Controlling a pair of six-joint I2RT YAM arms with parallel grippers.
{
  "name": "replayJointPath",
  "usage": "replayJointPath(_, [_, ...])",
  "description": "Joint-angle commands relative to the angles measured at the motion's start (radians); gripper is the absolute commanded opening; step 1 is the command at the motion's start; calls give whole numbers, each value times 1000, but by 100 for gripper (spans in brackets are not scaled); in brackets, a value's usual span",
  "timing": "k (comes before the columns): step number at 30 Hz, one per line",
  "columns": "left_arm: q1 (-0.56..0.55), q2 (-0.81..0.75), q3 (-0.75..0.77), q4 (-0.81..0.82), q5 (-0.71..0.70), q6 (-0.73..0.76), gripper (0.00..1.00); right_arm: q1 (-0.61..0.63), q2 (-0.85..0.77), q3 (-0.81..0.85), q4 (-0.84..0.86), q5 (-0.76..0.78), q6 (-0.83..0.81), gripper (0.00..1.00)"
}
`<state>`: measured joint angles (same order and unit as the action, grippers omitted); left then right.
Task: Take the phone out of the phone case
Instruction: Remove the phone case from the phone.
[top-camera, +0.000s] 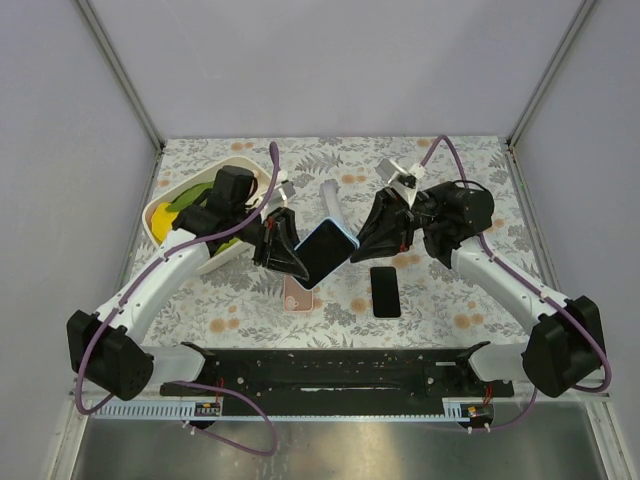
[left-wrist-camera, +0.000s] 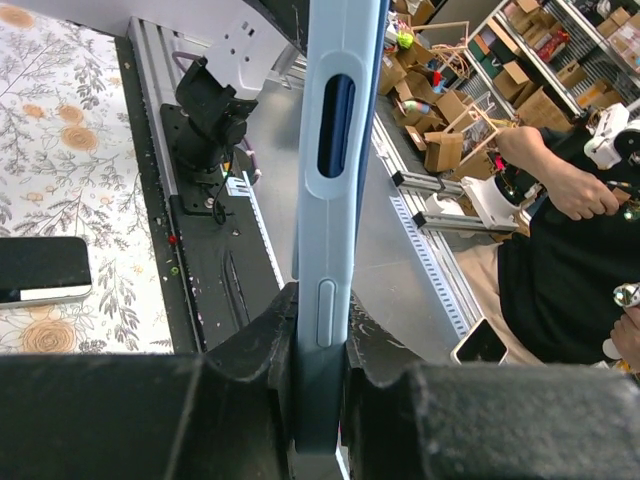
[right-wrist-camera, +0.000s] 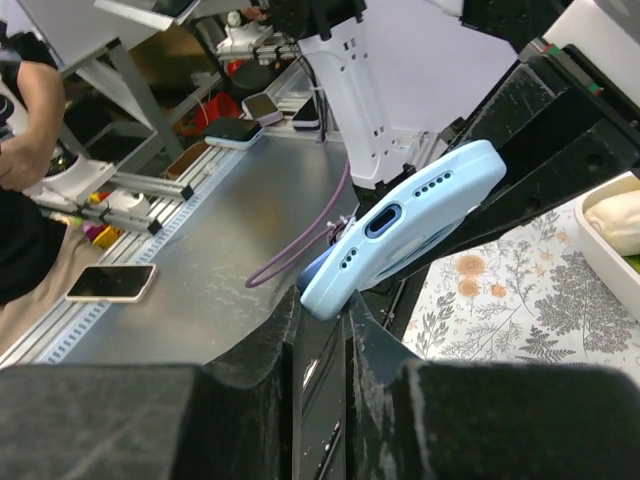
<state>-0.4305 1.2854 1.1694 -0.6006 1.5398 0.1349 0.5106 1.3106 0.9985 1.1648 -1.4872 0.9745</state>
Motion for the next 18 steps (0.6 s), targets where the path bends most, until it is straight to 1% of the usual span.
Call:
replayJointPath(1, [-2,60,33,50,-306,66,0,132,-16,94,174,-120,167,0])
replayJointPath(9, [-39,55,38,33,-340,100,0,140,19,109,210,-122,207,0])
replayJointPath(11, [-60,49,45,6,-366,133,0,140,35,115,217,-116,219,0])
replayJointPath(13, [-79,43,50,-22,-382,160,0,138,56,127,266,-114,266,0])
replayJointPath(18, [-79,20,52,-34,-395,167,0,105,101,155,277,-116,349,0])
